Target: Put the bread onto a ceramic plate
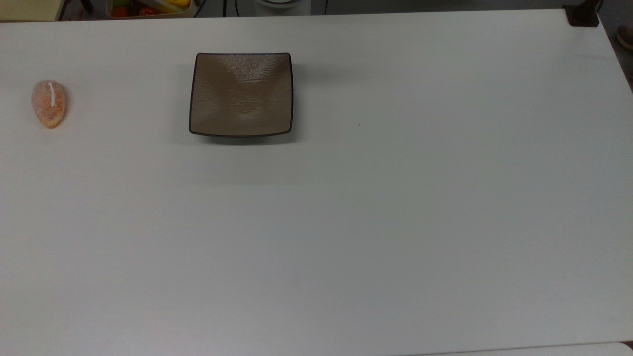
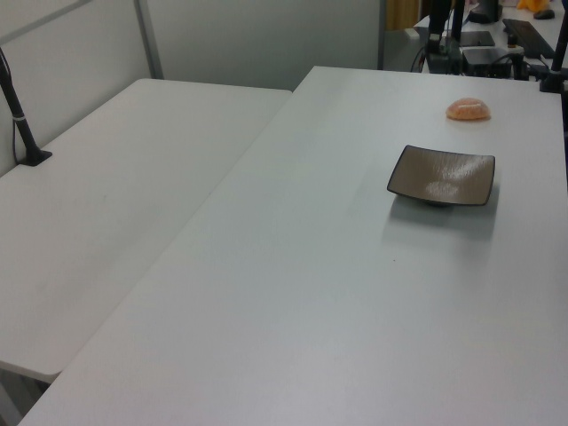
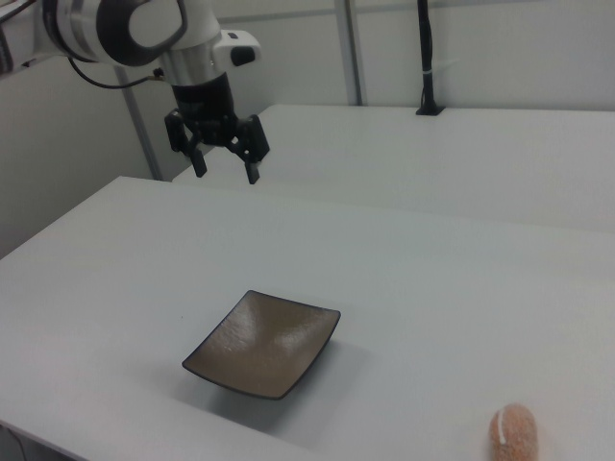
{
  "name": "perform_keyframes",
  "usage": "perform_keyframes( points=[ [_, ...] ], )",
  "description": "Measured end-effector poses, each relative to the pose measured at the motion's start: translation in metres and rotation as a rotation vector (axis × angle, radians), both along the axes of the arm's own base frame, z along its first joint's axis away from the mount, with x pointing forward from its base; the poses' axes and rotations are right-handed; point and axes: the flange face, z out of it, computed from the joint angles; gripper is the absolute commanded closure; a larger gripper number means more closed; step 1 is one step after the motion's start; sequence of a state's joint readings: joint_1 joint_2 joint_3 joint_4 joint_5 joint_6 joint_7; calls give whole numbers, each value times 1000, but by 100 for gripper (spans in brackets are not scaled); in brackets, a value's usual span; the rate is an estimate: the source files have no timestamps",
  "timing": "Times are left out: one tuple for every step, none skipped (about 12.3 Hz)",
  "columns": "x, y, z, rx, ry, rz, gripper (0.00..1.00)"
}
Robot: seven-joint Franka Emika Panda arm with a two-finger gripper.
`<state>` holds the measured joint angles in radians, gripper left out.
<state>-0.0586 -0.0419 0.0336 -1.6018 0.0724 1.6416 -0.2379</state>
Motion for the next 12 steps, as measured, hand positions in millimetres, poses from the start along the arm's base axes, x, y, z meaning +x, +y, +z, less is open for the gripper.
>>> perform_keyframes(
  points=[
    [0,-10,0,-5,-1,26,0],
    [-1,-26,0,-11,-4,51,0],
    [-3,-46,0,-26,-6,62,0],
    [-6,-72,1,-38,-8,63,0],
    [-10,-92,1,-45,-9,58,0],
    [-14,-114,2,-59,-10,47,0],
    [-18,-135,3,-78,-16,33,0],
    [-21,-156,4,-94,-32,20,0],
    [-25,-183,3,-109,-55,2,0],
    [-27,-197,2,-115,-64,-11,0],
    [-30,-214,-1,-120,-71,-27,0],
    [-33,-232,-5,-126,-73,-34,0]
  ],
)
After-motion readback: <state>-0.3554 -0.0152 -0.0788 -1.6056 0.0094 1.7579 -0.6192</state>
